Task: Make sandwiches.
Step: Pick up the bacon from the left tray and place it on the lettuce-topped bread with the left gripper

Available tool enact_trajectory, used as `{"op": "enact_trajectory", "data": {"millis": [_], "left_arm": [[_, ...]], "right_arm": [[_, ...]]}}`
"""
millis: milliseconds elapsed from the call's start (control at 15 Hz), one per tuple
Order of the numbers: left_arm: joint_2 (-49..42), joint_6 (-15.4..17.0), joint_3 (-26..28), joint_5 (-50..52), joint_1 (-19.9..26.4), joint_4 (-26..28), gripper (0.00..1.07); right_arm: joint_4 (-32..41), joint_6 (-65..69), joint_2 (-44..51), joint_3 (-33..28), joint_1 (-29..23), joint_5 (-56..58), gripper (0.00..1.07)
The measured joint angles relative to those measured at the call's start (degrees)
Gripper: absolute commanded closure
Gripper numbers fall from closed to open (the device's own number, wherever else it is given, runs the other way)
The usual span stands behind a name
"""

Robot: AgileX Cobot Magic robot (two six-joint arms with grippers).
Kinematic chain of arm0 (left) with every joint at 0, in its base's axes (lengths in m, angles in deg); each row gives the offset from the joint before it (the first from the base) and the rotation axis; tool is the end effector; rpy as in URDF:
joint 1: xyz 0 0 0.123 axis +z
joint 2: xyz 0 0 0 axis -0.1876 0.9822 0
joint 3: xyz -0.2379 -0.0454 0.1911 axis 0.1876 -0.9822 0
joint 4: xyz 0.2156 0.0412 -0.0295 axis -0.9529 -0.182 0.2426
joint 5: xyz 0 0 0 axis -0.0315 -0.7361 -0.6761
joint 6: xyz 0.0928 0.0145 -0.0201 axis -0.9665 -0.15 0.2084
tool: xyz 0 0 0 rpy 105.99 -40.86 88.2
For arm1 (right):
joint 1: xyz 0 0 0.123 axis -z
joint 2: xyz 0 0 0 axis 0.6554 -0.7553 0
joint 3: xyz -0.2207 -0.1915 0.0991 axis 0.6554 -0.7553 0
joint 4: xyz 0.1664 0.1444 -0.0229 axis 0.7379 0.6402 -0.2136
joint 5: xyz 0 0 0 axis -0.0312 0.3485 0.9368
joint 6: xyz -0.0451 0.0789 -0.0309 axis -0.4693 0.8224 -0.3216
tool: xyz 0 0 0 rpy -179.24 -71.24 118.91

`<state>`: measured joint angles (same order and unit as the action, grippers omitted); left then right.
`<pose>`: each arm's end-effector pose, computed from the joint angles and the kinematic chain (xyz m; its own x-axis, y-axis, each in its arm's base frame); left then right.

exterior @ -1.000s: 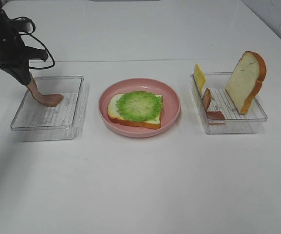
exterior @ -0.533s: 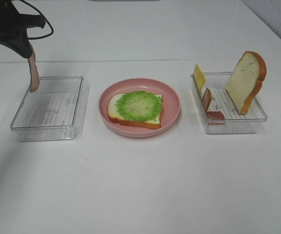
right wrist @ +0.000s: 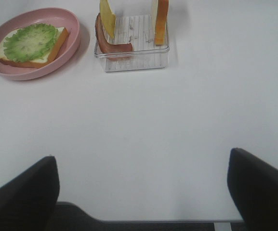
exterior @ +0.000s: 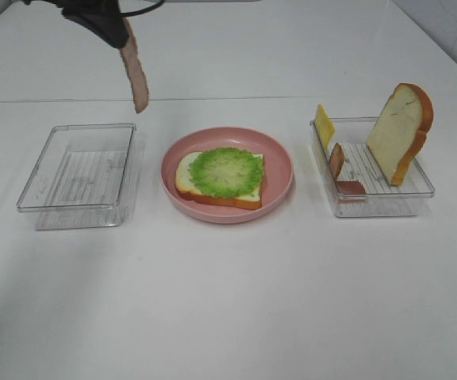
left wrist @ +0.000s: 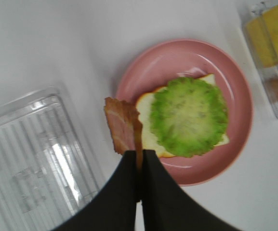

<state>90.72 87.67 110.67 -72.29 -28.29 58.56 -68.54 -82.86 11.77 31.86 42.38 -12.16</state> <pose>0.4253 -0.1573 0.3267 -0.8782 0.1956 -0.4364 0.3242 0.9144 -0.2426 -0.0497 0.0087 0.2450 -0.5312 0.0352 -0.8465 -0.0292 0.9978 0.0598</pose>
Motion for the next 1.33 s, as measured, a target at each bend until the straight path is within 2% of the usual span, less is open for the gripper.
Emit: {"op": "enact_trajectory", "data": {"millis": [200,467,1000,1200,1333], "left_arm": [[0.17,0.57,0.00,-0.06,-7.79,1.49,1.07],[0.86,0.57,0.00,2.75,-11.52,4.70,1.07],[7.28,-6.42,0.00,3.78,-11.80,16.16,1.07],[9.74,-7.28,0.00,4.01,-11.80,16.21,1.07],[12.15,-9.34,0.00,4.07,-11.80,16.10,1.07]], "right_arm": [[0.06,0.00,0.00,0.00,0.00,0.00,0.17],[0.06,0.00,0.00,0.00,0.00,0.00,0.17],[0.06,0.00,0.00,0.00,0.00,0.00,0.17],[0.06,0.00,0.00,0.00,0.00,0.00,0.17],[0.06,0.00,0.00,0.00,0.00,0.00,0.17]]}}
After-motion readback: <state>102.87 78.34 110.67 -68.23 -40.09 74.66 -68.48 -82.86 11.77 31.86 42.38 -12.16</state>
